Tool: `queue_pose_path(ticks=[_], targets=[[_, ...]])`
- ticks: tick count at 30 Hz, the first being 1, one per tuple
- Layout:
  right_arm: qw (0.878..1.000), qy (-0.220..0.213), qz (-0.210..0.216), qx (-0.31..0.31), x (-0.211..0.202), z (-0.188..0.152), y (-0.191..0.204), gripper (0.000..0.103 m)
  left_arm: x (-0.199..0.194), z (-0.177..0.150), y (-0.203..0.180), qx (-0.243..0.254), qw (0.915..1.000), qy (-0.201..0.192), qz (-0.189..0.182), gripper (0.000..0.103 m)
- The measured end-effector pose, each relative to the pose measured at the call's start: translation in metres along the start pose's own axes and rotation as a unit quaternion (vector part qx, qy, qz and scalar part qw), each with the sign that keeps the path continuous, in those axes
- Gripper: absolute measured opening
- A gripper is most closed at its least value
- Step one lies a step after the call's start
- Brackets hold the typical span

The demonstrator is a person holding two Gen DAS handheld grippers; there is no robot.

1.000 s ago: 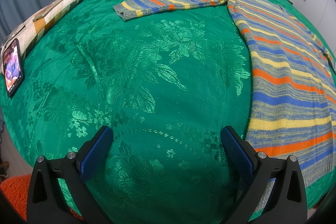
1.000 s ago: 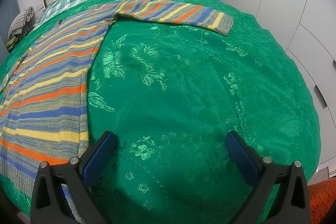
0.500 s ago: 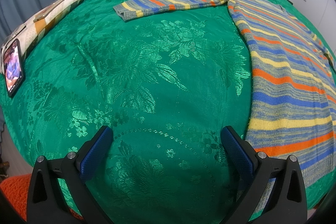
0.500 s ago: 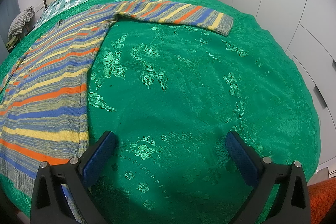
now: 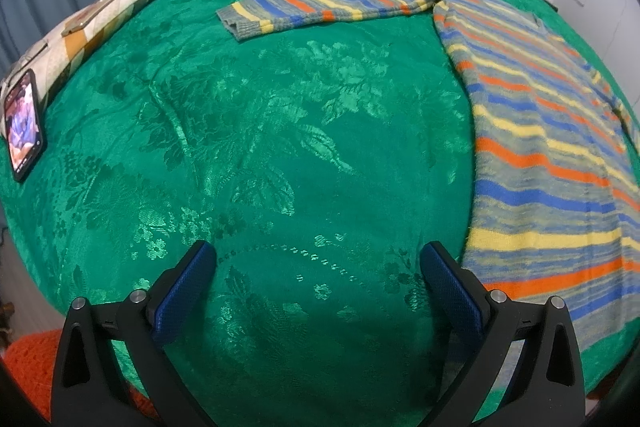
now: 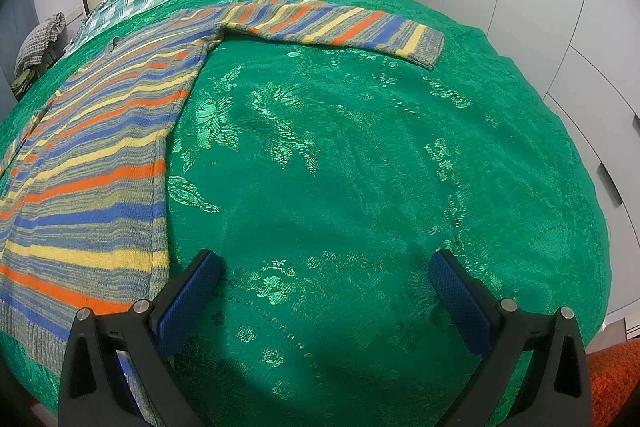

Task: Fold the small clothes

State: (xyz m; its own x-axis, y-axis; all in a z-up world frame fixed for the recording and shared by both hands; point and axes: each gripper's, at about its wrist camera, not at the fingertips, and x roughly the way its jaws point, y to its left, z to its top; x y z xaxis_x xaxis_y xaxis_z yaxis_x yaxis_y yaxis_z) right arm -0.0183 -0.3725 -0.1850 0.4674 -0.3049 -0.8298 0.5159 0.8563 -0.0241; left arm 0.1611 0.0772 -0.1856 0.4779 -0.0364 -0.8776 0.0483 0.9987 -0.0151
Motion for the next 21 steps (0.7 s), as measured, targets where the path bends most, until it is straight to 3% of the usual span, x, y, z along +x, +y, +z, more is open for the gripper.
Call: queue_pose_path(ticks=[4, 8, 12, 16, 19, 21], targets=[[1.0, 0.0, -0.002, 0.0, 0.0, 0.0, 0.0, 0.103, -0.01, 0.004, 0.006, -0.023, 0.9991, -0.024, -0.027, 0.103], [1.0, 0.005, 0.002, 0.002, -0.002, 0.0, 0.001, 0.103, -0.025, 0.01, 0.006, -0.018, 0.9972, -0.069, -0.021, 0.103], [0.997, 0.019, 0.05, 0.047, -0.012, 0.014, -0.016, 0.102, -0.03, 0.015, 0.004, -0.006, 0.9956, -0.093, -0.005, 0.103], [0.971, -0.057, 0.153, 0.173, -0.038, 0.048, -0.08, 0.102, -0.03, 0.019, 0.003, -0.012, 0.9947, -0.102, -0.005, 0.103], [0.953, -0.081, 0.173, 0.233, -0.034, 0.09, -0.134, 0.101, -0.026, 0.022, 0.004, -0.022, 0.9946, -0.101, -0.007, 0.103], [0.946, -0.073, 0.185, 0.255, -0.014, 0.123, -0.166, 0.091, -0.025, 0.018, 0.003, -0.028, 0.9949, -0.097, -0.008, 0.103]])
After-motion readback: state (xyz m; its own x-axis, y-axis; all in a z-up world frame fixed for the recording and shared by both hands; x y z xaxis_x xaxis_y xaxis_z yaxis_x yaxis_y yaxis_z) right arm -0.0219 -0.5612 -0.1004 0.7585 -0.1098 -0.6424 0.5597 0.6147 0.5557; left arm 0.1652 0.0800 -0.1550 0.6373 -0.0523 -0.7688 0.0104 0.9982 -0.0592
